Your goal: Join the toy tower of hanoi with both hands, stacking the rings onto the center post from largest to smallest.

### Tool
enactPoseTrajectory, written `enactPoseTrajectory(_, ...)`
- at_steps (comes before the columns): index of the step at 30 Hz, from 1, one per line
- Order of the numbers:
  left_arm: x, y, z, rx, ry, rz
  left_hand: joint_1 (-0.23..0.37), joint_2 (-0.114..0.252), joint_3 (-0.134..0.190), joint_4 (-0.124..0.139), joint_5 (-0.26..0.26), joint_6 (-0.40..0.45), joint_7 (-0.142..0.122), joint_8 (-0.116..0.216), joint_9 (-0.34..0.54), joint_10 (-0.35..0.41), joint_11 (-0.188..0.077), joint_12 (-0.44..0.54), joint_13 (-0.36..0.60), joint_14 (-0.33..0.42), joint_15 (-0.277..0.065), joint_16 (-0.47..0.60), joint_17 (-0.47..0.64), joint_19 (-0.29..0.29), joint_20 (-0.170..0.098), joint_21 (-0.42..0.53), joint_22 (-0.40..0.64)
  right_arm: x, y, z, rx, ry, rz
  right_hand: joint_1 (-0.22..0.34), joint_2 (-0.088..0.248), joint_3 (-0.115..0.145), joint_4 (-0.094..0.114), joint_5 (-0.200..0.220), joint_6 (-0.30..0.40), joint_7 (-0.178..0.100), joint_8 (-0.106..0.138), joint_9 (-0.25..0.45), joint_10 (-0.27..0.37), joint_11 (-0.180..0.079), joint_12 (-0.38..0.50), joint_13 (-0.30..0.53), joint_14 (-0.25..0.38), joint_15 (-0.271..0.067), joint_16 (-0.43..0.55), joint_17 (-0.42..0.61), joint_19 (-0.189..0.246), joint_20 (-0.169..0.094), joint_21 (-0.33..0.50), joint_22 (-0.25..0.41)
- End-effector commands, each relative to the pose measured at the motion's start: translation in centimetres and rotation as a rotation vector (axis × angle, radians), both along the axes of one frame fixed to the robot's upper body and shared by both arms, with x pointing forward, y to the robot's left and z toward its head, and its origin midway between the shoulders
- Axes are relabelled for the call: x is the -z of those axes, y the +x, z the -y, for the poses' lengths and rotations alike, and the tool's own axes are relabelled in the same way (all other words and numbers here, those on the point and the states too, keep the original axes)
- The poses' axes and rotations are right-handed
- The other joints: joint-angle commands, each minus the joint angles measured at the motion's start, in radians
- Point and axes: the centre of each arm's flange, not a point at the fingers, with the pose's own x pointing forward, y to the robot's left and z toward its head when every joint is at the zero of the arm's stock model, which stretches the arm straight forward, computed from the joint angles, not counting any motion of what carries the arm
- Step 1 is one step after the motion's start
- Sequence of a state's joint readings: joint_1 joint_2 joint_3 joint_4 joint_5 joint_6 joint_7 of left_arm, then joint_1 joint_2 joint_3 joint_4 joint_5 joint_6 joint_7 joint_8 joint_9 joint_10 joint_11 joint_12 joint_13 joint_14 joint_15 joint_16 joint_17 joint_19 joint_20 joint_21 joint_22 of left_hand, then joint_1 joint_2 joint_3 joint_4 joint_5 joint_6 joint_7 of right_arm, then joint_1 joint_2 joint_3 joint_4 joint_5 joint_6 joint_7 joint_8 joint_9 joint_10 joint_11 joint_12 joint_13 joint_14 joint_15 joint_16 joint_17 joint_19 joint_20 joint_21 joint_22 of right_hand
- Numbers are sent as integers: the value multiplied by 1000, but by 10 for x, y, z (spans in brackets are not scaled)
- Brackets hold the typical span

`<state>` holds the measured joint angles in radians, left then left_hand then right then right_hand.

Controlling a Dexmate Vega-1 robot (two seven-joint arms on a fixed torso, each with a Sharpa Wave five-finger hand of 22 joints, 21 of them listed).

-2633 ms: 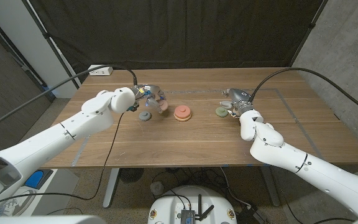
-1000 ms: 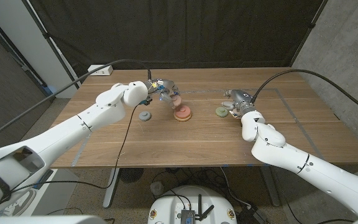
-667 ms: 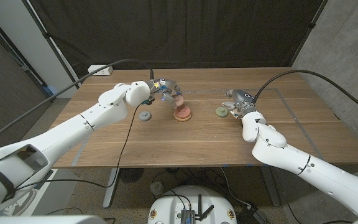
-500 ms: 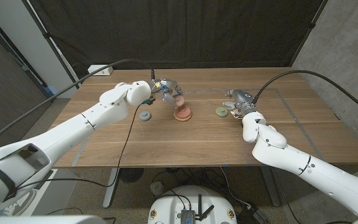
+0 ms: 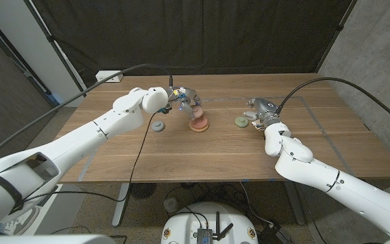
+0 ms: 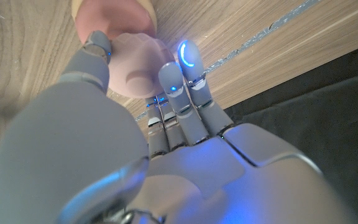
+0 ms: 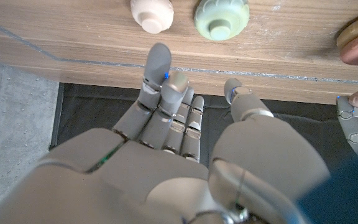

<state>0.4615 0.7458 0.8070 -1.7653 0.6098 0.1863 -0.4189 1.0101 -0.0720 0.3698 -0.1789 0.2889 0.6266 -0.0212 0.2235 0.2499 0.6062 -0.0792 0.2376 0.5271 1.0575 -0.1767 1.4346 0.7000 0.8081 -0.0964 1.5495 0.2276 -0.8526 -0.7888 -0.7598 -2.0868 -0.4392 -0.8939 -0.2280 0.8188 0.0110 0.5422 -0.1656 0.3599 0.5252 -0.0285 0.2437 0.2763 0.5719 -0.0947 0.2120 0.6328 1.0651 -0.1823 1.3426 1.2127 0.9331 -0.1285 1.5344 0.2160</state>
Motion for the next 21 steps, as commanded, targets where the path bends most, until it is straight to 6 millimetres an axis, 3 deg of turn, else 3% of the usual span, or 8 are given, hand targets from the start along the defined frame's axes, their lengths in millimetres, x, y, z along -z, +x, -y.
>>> enactPoseTrajectory(1,6,6,10,3,39,-38,48,43,6,15,5,7,1,0,4,102,-92,-3,44,11,-42,-1,5,1,-117,6,0,0,-1,3,5,6,2,-7,-1,8,2,7,2,-3,-1,4,4,-1,-2,2,4,-37,3,3,6,-87,2,0)
enactPoseTrajectory(21,18,17,19,32,43,-76,47,46,-5,17,5,9,2,-6,7,106,-87,-15,51,13,-43,-18,4,-1,-116,7,0,0,-2,4,5,2,-3,-9,-1,10,2,8,0,1,-4,3,7,-1,-2,3,4,-36,5,3,8,-87,4,2)
